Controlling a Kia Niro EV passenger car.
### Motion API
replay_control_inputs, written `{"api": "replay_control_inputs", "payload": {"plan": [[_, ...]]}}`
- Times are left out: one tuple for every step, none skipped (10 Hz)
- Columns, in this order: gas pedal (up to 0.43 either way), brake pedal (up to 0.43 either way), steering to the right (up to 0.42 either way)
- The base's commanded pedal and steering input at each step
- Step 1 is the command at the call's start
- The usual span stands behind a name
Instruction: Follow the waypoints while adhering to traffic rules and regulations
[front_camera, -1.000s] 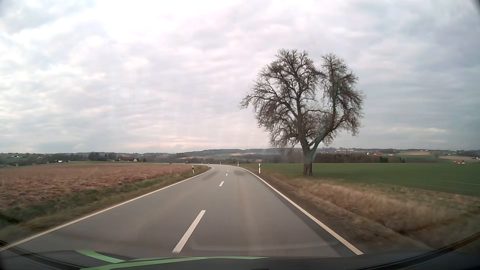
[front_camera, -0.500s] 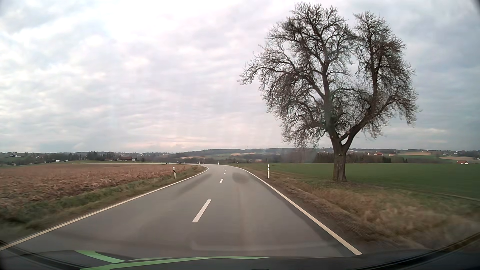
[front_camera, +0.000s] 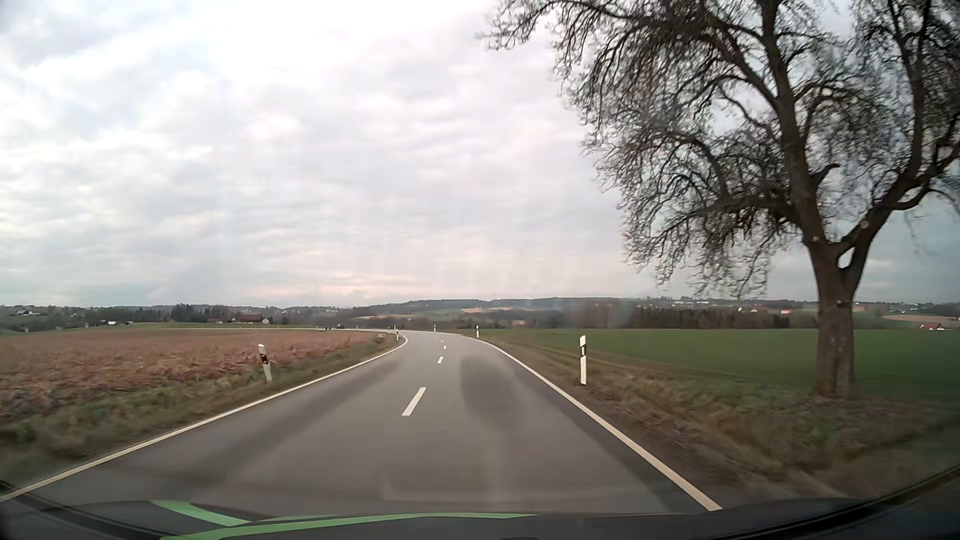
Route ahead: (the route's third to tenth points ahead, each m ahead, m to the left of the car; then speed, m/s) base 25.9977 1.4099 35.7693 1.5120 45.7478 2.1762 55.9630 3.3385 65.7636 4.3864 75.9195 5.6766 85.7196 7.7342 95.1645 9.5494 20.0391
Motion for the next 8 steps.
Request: {"api": "replay_control_inputs", "payload": {"plan": [[0.157, 0.000, -0.006], [0.157, 0.000, -0.006], [0.157, 0.000, -0.007], [0.157, 0.000, -0.008], [0.157, 0.000, -0.008], [0.157, 0.000, -0.008], [0.157, 0.000, -0.009], [0.157, 0.000, -0.009]]}}
